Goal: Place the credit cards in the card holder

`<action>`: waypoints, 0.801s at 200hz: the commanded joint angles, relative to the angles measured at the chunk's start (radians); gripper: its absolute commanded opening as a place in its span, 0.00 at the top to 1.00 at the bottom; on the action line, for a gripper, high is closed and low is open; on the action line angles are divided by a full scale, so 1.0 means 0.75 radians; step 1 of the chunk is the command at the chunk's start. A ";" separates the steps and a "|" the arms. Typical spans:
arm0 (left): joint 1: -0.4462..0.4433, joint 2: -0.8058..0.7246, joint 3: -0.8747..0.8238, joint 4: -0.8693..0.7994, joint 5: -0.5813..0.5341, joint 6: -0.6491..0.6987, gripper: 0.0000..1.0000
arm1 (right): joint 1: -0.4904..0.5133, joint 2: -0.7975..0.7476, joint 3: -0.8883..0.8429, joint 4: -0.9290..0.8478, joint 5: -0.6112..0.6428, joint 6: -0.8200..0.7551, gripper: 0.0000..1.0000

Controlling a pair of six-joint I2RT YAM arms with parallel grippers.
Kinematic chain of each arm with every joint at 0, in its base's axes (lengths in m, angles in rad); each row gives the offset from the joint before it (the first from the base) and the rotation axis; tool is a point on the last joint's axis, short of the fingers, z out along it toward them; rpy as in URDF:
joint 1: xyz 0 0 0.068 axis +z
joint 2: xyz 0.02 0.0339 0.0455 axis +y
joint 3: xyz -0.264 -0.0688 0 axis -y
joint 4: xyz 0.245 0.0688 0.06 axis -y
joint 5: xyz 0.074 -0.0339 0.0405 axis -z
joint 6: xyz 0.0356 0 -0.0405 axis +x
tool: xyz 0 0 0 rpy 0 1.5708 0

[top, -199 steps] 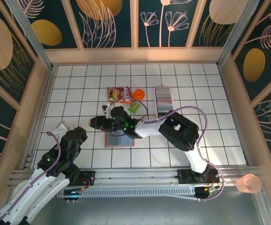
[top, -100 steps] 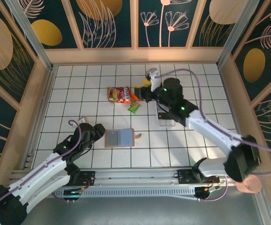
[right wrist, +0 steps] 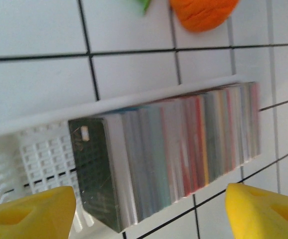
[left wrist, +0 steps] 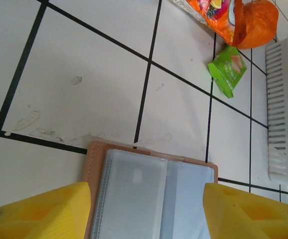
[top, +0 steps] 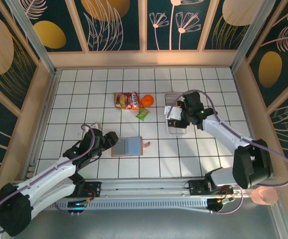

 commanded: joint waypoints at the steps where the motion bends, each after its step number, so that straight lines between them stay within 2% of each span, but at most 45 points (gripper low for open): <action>1: -0.004 -0.009 -0.017 0.023 0.007 0.050 0.38 | 0.012 0.070 0.055 -0.066 0.029 -0.162 0.20; 76: -0.005 -0.006 -0.074 0.074 0.059 0.017 0.38 | 0.051 0.296 0.058 0.140 0.203 -0.227 0.25; 124: -0.005 -0.007 -0.092 0.091 0.066 0.003 0.42 | 0.061 0.290 0.042 0.218 0.250 -0.258 0.30; 160: -0.005 0.002 -0.091 0.103 0.077 -0.007 0.48 | 0.064 0.256 0.046 0.211 0.254 -0.274 0.39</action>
